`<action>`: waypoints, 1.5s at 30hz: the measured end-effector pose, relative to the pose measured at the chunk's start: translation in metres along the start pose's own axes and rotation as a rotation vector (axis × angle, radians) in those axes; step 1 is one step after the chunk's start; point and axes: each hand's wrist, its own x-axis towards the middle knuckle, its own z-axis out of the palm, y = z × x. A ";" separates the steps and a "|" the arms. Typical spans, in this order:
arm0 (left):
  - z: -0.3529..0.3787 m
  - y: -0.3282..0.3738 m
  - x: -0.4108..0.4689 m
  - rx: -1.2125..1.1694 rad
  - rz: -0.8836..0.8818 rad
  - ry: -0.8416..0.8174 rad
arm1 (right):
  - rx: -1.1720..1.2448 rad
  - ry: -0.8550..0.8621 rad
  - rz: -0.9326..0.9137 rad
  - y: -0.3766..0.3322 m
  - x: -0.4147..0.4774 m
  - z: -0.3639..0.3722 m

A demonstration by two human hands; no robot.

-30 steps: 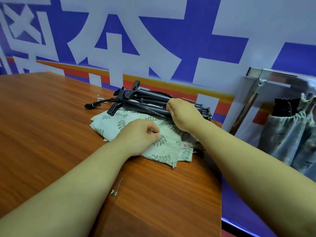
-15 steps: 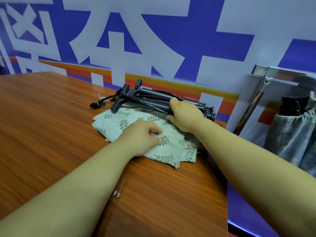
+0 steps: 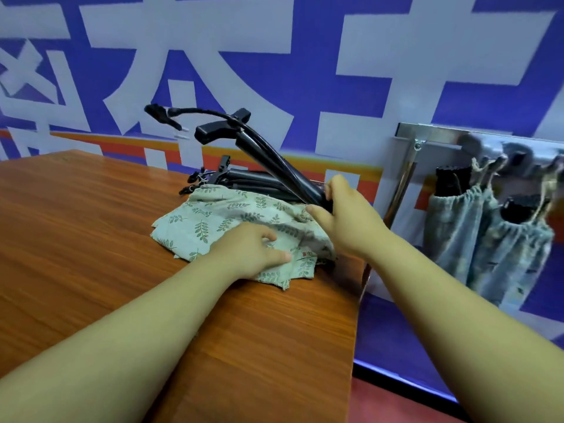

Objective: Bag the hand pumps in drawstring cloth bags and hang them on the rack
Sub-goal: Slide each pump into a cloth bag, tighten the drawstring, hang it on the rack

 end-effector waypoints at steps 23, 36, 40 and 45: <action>-0.043 0.068 0.003 -0.383 -0.106 0.517 | 0.516 0.042 0.297 0.008 -0.051 -0.035; -0.105 0.173 -0.018 -0.711 0.148 0.705 | 0.657 0.132 0.287 -0.003 -0.065 -0.106; -0.103 0.218 -0.033 -0.748 0.229 0.639 | 0.588 0.243 0.214 0.010 -0.079 -0.137; -0.079 0.268 -0.050 -0.773 0.326 0.473 | 0.546 0.312 0.227 0.035 -0.117 -0.187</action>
